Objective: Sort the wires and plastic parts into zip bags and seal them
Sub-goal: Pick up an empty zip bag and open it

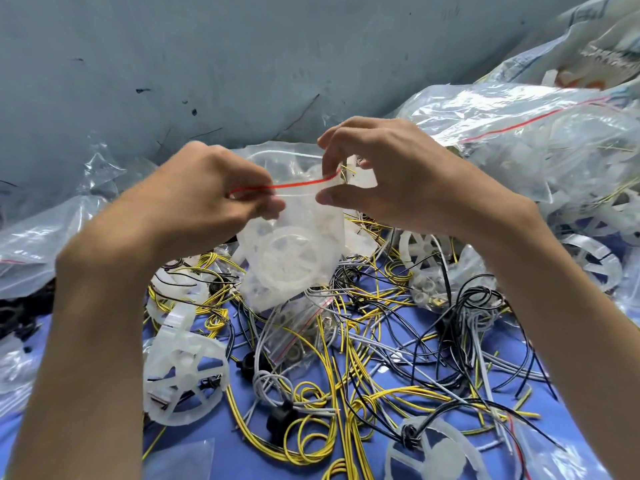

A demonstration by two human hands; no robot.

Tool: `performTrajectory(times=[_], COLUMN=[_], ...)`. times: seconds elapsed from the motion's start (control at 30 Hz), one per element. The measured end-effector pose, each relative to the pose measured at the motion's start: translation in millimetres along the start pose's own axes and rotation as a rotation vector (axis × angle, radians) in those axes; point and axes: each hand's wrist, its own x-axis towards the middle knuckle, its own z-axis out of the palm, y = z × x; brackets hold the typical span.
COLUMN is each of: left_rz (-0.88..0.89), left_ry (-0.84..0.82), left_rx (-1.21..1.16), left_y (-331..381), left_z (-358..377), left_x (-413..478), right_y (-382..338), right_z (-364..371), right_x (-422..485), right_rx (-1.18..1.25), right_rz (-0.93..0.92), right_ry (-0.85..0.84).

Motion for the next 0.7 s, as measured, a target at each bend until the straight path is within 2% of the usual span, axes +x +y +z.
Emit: performTrajectory(times=[0.23,0.7], left_rz=[0.042,-0.067], left_ry=[0.202,0.169], left_rx=[0.048,-0.053], left_y=[1.9,5.7], left_z=[0.1,0.5], left_x=[1.1,0.1], right_y=[-6.2,-8.9], right_z=[-1.7,2.5], right_x=[-1.8,-2.7], right_rx=[0.001,0.007], right_rz=[0.063,0.023], right_ry=[0.041,-0.034])
